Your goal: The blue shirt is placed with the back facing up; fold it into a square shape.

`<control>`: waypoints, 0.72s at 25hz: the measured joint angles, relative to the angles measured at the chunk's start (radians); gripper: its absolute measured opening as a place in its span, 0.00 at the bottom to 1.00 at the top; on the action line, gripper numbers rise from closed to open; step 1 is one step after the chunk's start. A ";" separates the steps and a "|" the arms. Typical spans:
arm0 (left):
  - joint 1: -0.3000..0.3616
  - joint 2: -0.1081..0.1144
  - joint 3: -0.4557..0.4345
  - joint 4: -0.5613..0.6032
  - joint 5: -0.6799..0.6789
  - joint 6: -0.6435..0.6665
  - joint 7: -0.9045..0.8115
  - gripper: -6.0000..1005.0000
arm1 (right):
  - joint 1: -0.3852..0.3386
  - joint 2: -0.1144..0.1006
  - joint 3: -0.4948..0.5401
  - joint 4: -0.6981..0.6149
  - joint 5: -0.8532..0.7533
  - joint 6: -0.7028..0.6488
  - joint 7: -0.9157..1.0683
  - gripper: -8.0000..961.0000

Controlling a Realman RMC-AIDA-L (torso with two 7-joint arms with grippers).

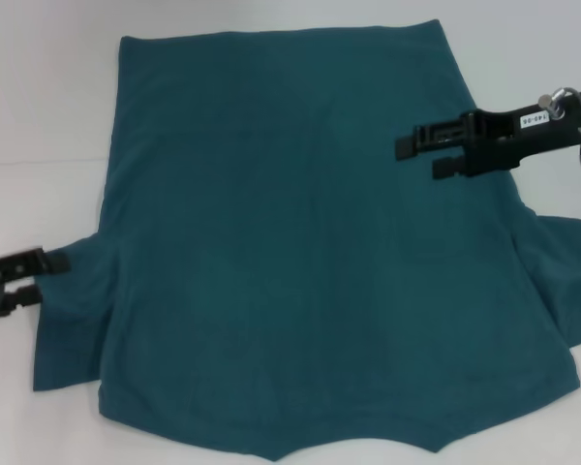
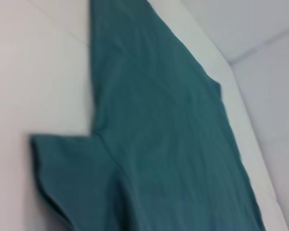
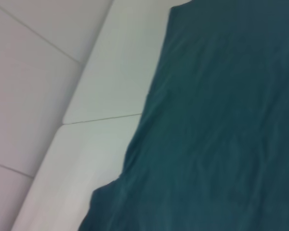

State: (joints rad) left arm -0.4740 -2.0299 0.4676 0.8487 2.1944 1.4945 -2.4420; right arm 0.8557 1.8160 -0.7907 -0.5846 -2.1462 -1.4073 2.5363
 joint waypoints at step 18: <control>-0.030 0.020 0.000 -0.151 0.008 -0.233 -0.018 0.84 | 0.004 0.004 -0.006 -0.007 -0.021 0.004 0.015 0.95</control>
State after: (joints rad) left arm -0.5045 -2.0095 0.4674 0.6977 2.2028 1.2615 -2.4596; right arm 0.8596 1.8203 -0.7970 -0.5916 -2.1676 -1.4031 2.5516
